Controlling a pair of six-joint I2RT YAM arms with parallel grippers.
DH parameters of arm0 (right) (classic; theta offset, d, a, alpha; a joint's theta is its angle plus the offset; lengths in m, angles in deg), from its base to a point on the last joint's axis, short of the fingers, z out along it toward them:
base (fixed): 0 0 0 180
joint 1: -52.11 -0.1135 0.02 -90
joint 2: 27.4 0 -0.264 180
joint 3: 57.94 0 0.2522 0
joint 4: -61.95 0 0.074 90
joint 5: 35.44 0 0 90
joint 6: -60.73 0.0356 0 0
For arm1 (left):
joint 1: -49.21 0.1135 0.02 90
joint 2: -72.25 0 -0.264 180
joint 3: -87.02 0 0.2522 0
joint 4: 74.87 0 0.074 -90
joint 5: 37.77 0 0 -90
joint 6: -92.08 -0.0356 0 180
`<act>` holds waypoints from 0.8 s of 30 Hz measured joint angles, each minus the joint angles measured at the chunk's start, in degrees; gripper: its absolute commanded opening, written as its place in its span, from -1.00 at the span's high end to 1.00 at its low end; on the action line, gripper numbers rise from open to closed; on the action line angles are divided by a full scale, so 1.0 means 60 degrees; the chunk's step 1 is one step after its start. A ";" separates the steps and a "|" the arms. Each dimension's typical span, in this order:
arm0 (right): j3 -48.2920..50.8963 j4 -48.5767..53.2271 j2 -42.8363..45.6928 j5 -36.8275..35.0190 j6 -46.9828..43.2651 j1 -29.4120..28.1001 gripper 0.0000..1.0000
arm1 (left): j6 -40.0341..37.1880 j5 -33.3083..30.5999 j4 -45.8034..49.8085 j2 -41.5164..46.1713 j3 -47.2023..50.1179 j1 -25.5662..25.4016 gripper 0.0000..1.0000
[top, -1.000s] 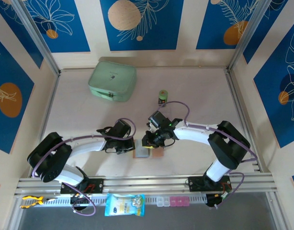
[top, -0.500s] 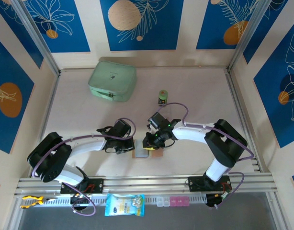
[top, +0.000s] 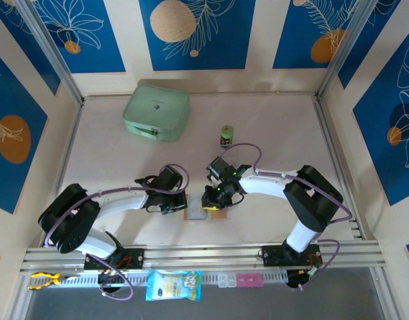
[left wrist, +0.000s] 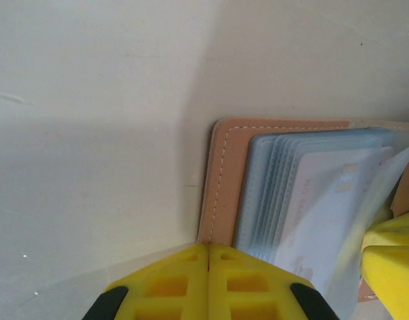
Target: Take the credit cards out of the card holder
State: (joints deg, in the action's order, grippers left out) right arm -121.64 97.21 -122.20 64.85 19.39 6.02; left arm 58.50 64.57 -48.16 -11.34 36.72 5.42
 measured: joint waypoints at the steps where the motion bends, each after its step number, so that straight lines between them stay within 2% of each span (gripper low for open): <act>1: 0.0000 0.0040 0.0000 0.0000 -0.0011 0.0018 0.57 | -0.0004 0.0000 0.0011 -0.0011 -0.0011 0.0000 1.00; 24: 0.0182 -0.0098 0.0066 0.0011 -0.0022 0.0120 0.57 | -0.0178 -0.0321 0.0331 0.0117 -0.0044 0.0000 1.00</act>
State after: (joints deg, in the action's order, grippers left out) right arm -120.54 96.62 -121.81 64.91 19.26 6.74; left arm 57.43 62.64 -46.17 -10.64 36.46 5.42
